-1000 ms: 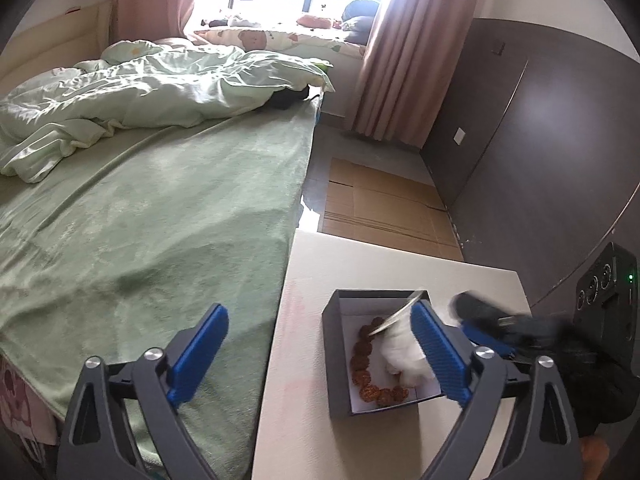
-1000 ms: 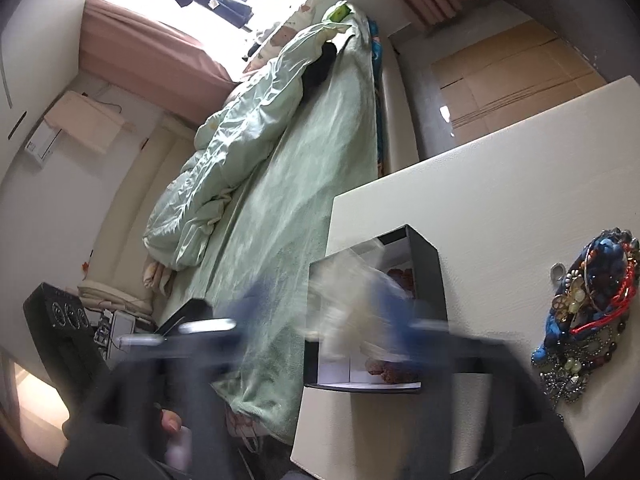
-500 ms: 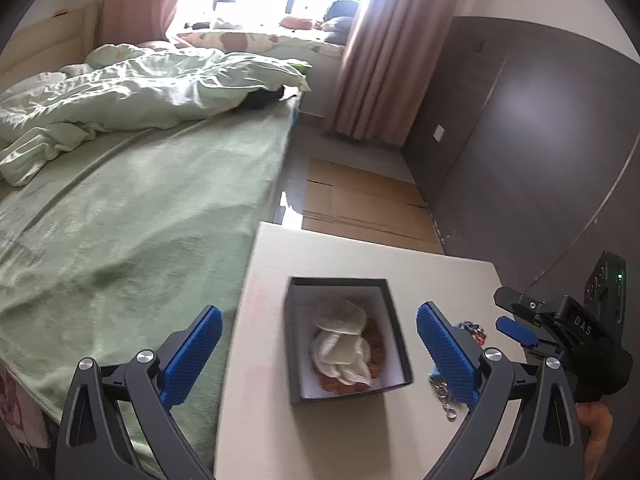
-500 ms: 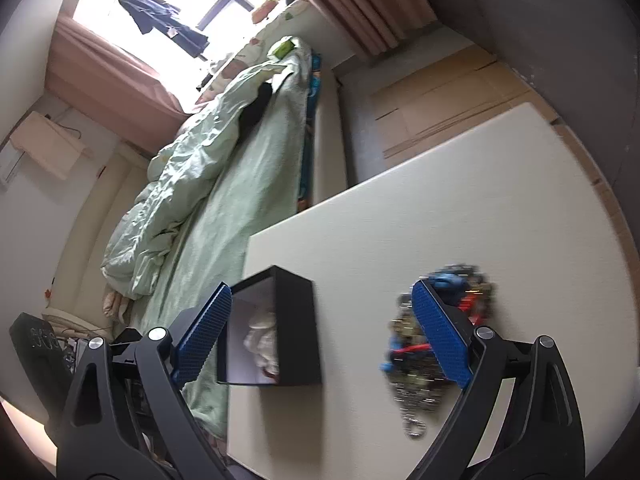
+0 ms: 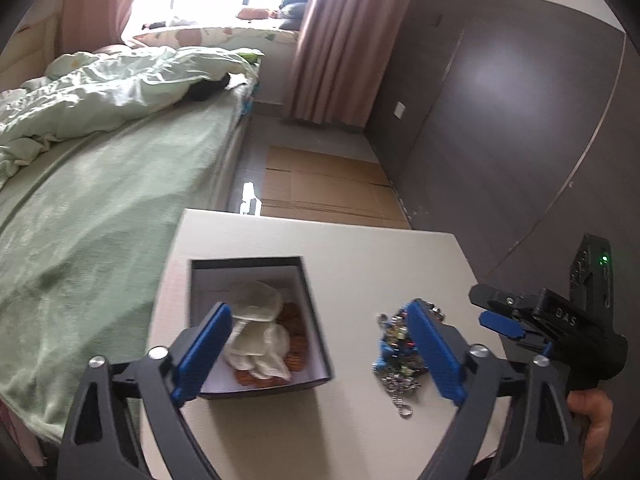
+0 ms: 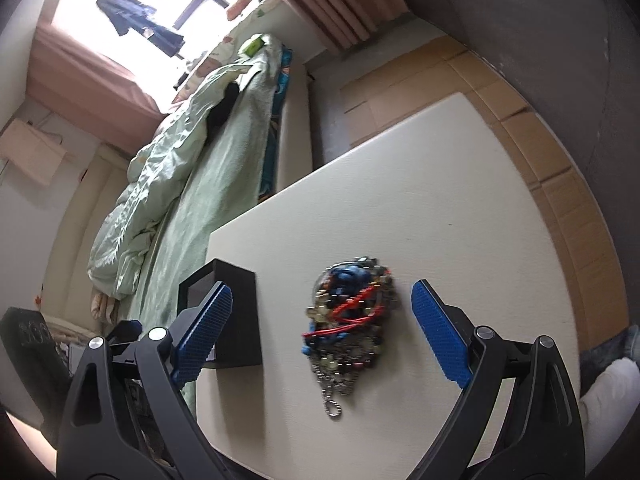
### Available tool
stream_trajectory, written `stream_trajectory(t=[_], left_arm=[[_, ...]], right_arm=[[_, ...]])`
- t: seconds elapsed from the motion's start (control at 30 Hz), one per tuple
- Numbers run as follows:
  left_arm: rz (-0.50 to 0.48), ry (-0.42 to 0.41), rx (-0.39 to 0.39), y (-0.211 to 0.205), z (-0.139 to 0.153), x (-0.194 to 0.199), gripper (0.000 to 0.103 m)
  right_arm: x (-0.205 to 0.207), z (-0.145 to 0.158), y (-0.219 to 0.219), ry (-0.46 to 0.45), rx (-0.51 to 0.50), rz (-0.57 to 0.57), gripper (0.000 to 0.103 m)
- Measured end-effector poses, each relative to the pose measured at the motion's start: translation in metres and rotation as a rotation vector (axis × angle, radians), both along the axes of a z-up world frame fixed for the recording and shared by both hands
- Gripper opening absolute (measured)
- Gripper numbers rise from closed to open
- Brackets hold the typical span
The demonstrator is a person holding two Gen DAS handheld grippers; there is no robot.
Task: Organize jewelry
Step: 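Grasp the silver chain with the left gripper while the right gripper grasps the dark bead bracelet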
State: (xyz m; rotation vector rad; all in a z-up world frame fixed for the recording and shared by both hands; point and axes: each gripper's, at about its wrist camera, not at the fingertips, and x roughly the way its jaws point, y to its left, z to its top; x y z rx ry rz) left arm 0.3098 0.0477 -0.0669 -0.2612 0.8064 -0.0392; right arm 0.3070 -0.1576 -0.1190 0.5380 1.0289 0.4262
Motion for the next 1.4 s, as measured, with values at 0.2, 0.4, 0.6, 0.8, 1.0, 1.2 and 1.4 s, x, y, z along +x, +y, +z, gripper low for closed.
stream_trajectory(t=[0.2,0.4,0.6,0.8,1.0,1.2,1.4], left_arm=[[-0.069,0.02,-0.038,-0.029,-0.011,0.017,0.067],[-0.115,0.062,-0.087,-0.052,-0.028,0.04,0.058],[-0.149,0.122,-0.138,-0.071,-0.052,0.064,0.053],[-0.148,0.192,-0.181,-0.076,-0.08,0.084,0.045],[-0.154,0.234,-0.197,-0.082,-0.098,0.096,0.026],[-0.161,0.232,-0.21,-0.079,-0.098,0.097,0.001],[-0.16,0.218,-0.207,-0.078,-0.091,0.091,0.0]], right_arm=[[0.006,-0.017,-0.019,0.075,0.023,-0.057,0.067],[0.017,-0.032,-0.026,0.136,0.041,-0.102,0.054],[0.023,-0.039,-0.029,0.164,0.073,-0.115,0.036],[0.029,-0.049,-0.032,0.197,0.082,-0.138,0.028],[0.031,-0.053,-0.028,0.217,0.097,-0.117,0.028],[0.034,-0.059,-0.021,0.232,0.09,-0.095,0.028],[0.036,-0.061,-0.016,0.229,0.085,-0.105,0.028]])
